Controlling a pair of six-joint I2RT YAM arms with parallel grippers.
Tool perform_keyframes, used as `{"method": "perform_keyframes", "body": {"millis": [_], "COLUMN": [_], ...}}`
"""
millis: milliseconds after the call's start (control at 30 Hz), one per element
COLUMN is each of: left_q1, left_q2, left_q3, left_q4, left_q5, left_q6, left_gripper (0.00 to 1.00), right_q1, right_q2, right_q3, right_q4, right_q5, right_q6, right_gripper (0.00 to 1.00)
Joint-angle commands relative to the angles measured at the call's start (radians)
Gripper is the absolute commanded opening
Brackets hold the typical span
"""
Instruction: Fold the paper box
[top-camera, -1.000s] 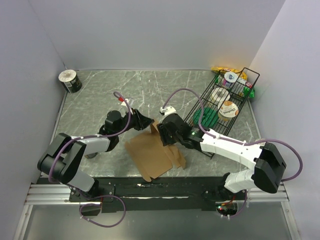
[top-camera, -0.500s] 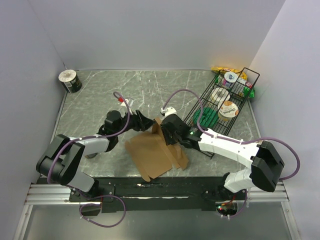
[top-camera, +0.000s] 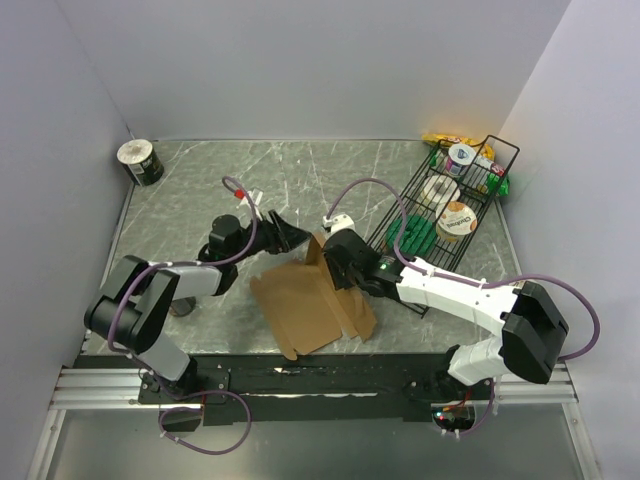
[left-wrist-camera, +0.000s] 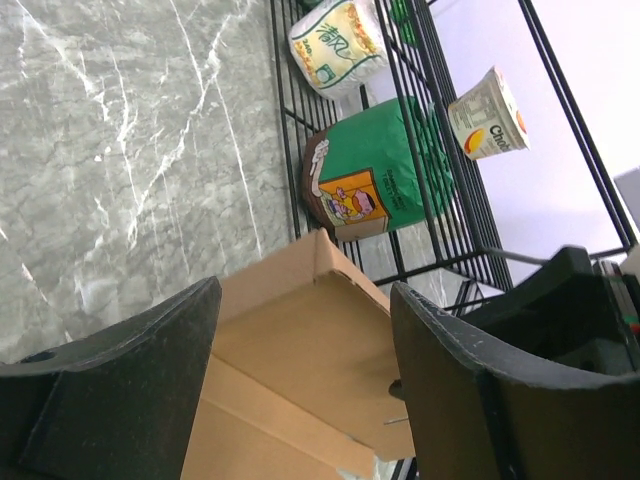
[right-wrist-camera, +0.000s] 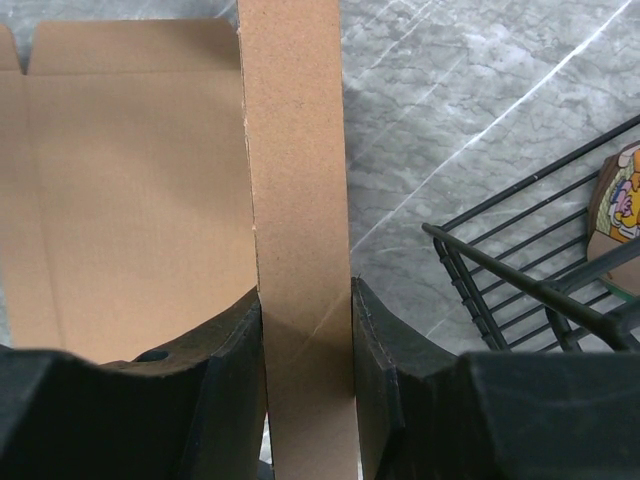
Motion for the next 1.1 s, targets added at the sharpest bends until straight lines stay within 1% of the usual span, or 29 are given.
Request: {"method": "perform_keyframes", "body": {"millis": [0,333,500,667,767,800,933,967,1033,1067], "left_q1": [0.000,-0.002,-0.007,-0.013,-0.016,-0.016,-0.016,-0.016,-0.017,-0.017], "left_q2": [0.025,0.102,0.128,0.143,0.159,0.165,0.179,0.182,0.191,0.194], "left_q3": [0.065,0.125,0.131,0.111,0.116,0.114,0.102,0.101,0.095,0.090], "left_q4": [0.042,0.037,0.049,0.091,0.083,0.085,0.091,0.089,0.086,0.086], "left_q5": [0.026,0.038,0.054,0.060,0.060,0.063,0.060,0.058,0.061,0.063], "left_q6": [-0.029,-0.029,-0.033,-0.044,-0.035,-0.035,-0.035,-0.032,-0.027,-0.024], "left_gripper": [0.75,0.73,0.69,0.68,0.65,0.61,0.55,0.50,0.47,0.43], "right_q1": [0.002,0.033,0.044,0.047,0.048,0.048,0.050,0.051,0.050,0.051], "right_q2": [0.007,0.053,0.065,0.071,0.074,0.073,0.070,0.071,0.073,0.073], "right_q3": [-0.011,0.023,0.039,0.044,0.049,0.049,0.050,0.049,0.047,0.047], "right_q4": [-0.011,-0.039,-0.050,-0.056,-0.057,-0.057,-0.057,-0.057,-0.057,-0.057], "right_q5": [0.035,0.075,0.094,0.095,0.098,0.100,0.103,0.103,0.103,0.105], "right_q6": [-0.007,-0.018,-0.018,-0.018,-0.018,-0.016,-0.018,-0.018,-0.018,-0.018], "right_gripper": [0.40,0.39,0.39,0.39,0.39,0.39,0.39,0.39,0.39,0.39]}}
